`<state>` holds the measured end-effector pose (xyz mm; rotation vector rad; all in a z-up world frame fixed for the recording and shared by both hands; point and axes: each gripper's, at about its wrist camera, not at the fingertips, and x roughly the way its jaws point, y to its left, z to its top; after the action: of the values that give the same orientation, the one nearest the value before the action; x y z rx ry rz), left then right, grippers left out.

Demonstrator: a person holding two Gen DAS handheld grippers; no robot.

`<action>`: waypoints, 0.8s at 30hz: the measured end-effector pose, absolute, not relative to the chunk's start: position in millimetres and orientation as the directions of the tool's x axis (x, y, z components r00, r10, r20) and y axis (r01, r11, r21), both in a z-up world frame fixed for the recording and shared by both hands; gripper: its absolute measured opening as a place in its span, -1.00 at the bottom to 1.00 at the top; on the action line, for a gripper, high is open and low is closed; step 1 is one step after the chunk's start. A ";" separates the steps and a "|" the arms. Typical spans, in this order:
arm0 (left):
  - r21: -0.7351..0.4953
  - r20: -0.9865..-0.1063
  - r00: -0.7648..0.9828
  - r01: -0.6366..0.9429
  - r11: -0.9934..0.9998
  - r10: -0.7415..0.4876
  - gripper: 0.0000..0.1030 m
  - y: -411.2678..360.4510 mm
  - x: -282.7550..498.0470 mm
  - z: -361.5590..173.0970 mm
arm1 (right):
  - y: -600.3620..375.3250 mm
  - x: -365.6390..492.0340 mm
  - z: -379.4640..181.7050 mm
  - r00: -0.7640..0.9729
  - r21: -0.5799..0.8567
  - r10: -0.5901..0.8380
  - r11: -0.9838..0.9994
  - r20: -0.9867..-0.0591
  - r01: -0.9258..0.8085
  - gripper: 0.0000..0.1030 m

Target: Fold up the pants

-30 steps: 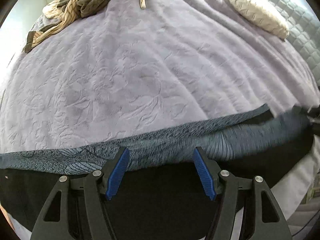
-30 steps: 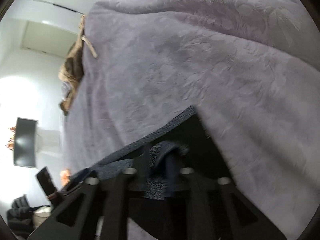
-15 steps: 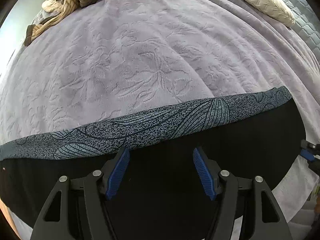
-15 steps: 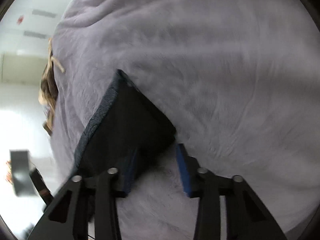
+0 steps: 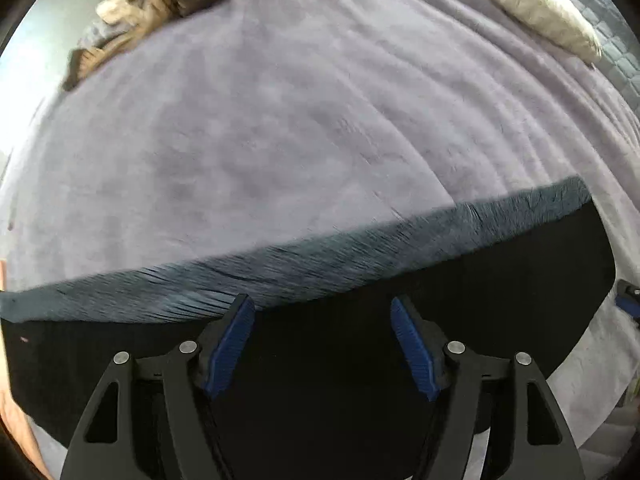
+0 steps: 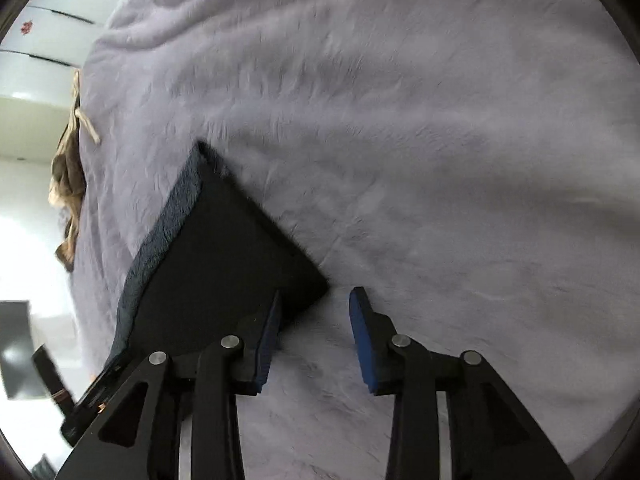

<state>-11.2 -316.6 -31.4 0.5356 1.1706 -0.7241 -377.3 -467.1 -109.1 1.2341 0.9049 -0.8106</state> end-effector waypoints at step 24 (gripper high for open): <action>0.088 -0.954 0.279 0.618 0.781 -0.113 0.65 -283.2 64.1 -76.6 | -465.6 -186.2 -133.7 0.364 0.234 -0.107 0.596 -0.925 0.768 -0.75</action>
<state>64.1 -283.2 -76.6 0.4972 1.1969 -0.5183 -186.2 -465.6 -133.7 0.7477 1.0547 -0.6355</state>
